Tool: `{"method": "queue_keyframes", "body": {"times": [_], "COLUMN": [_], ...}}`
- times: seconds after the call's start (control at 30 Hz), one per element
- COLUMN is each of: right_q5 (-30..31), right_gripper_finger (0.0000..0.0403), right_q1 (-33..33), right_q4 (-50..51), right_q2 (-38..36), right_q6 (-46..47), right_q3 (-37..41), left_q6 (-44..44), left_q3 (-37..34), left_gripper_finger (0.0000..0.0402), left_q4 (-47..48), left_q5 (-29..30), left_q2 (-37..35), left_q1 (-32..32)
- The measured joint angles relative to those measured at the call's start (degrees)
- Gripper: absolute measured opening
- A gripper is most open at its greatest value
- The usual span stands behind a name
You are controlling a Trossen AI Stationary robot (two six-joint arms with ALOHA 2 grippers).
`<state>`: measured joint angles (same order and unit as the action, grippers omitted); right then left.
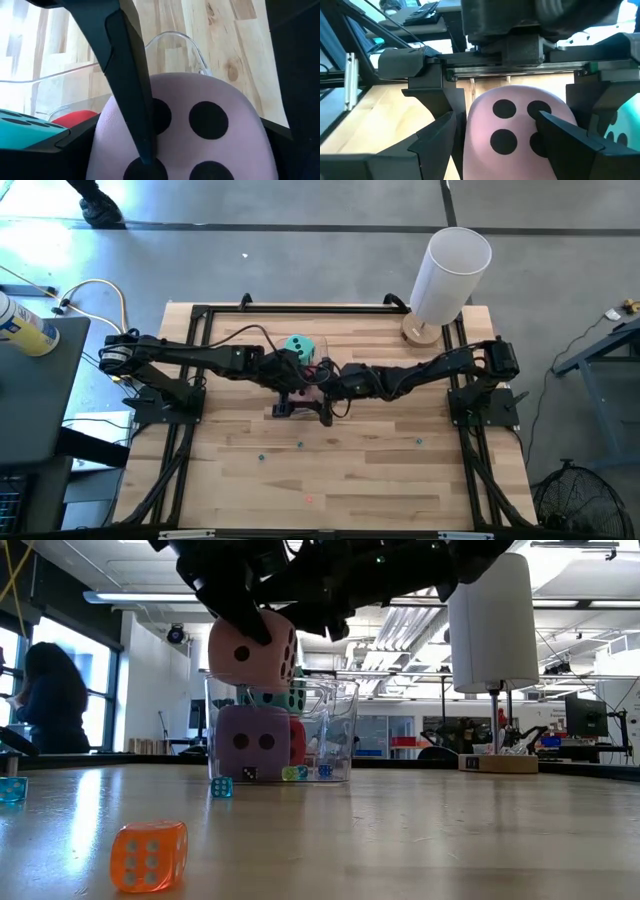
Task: Pick & Place Dice
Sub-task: Put the large pink die into the transparent bin
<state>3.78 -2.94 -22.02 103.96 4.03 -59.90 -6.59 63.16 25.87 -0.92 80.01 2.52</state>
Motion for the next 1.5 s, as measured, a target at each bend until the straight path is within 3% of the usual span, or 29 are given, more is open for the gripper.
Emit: {"method": "queue_keyframes", "body": {"times": [0.2, 0.5, 1.03, 1.5], "right_q5": [1.5, 16.9, 17.0, 18.0], "right_gripper_finger": [0.027, 0.027, 0.027, 0.027], "right_q1": [-0.3, -2.8, -2.3, -2.0], "right_q4": [0.5, 6.5, 2.3, -3.3], "right_q2": [-0.9, -6.5, -7.2, -7.1], "right_q6": [-2.1, -1.9, -7.5, -11.2], "right_q3": [0.1, 0.4, 0.5, 0.5], "left_q6": [-0.5, 0.4, 3.9, 5.4], "left_q3": [0.0, 0.3, -1.3, -5.8], "left_gripper_finger": [0.0386, 0.0386, 0.0386, 0.0386], "left_q4": [-1.1, -5.6, -6.1, -13.0], "left_q5": [0.4, 1.8, 1.0, -0.1], "left_q2": [-0.1, -0.5, -0.6, -0.7], "left_q1": [0.0, 0.3, 0.5, 1.6]}}
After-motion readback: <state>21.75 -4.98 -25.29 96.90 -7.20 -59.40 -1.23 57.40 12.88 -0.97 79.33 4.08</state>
